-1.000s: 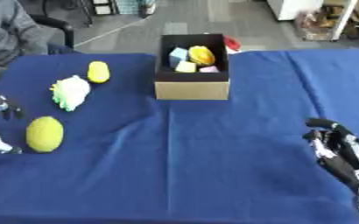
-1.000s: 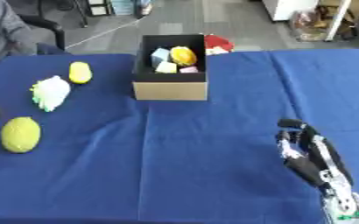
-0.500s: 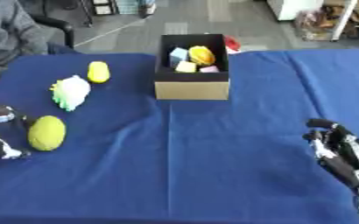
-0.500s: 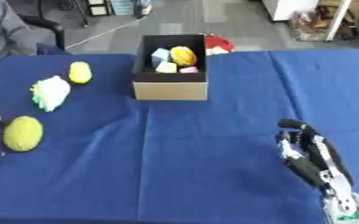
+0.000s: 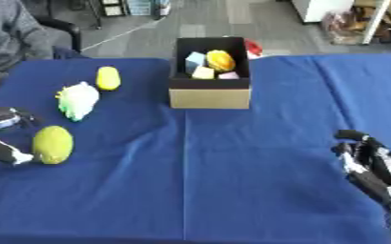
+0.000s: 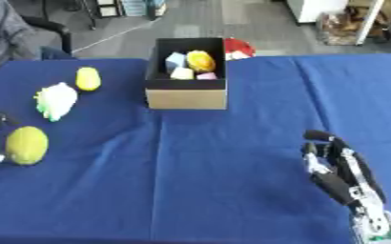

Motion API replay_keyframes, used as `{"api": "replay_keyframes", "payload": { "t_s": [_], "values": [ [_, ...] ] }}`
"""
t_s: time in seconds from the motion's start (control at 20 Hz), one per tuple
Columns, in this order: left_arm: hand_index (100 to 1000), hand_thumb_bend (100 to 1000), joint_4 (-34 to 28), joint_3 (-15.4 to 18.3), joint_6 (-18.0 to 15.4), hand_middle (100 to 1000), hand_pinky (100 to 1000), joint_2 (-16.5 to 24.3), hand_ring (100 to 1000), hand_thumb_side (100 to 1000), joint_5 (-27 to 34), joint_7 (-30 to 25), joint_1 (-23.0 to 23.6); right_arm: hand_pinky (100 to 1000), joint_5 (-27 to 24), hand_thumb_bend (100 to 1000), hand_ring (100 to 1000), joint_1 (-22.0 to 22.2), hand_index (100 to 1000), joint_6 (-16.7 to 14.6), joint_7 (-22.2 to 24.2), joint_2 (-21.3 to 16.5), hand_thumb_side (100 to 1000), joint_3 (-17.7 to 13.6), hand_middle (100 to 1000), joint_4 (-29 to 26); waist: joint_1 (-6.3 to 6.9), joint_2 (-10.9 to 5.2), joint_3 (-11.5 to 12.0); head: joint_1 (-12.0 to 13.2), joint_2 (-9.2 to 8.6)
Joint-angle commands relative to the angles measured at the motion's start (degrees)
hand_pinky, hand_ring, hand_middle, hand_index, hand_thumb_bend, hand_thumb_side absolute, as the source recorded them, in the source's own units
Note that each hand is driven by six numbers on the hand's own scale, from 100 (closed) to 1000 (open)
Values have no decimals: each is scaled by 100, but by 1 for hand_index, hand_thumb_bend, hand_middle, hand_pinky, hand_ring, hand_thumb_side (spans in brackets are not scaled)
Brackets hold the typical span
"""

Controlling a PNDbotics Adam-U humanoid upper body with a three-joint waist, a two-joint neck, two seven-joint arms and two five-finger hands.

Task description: Pick up objects on the table and place them in the box.

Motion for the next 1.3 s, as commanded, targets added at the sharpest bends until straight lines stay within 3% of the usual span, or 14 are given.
{"api": "replay_keyframes", "payload": {
  "t_s": [0.05,0.25,0.6,0.7,0.9,1.1,1.3],
  "values": [
    [911,376,7,-8,-29,787,831,84,770,342,19,-48,-44,758,11,100,667,-83,803,-9,6,-68,371,-9,743,-70,0,-135,-10,15,22],
    [878,316,84,-57,-24,747,810,-24,738,326,52,17,-34,758,15,100,667,-91,803,-11,11,-64,374,-5,743,-69,-6,-137,-22,6,22],
    [745,100,128,-139,-48,588,747,-143,600,279,318,193,0,758,20,100,667,-98,803,-13,14,-62,373,-1,743,-66,-9,-136,-35,12,22],
    [678,100,89,-126,-6,517,711,-144,539,265,404,348,-5,758,21,100,667,-97,803,-13,15,-64,372,1,744,-65,-8,-136,-41,7,22],
    [646,100,-276,61,118,478,690,-93,503,249,746,776,-137,758,25,100,667,-100,803,-13,7,-71,373,-8,744,-62,-14,-137,-41,-6,22],
    [653,100,-852,285,396,477,692,-115,502,245,1213,1101,-707,758,24,100,668,-83,803,-11,0,-69,367,-5,744,-58,-6,-143,-40,34,22],
    [659,100,-906,214,872,476,687,-668,503,248,1238,1202,-1695,758,9,100,668,-66,803,-5,29,-44,367,28,744,-64,-6,-154,-85,82,22]
  ]
}}
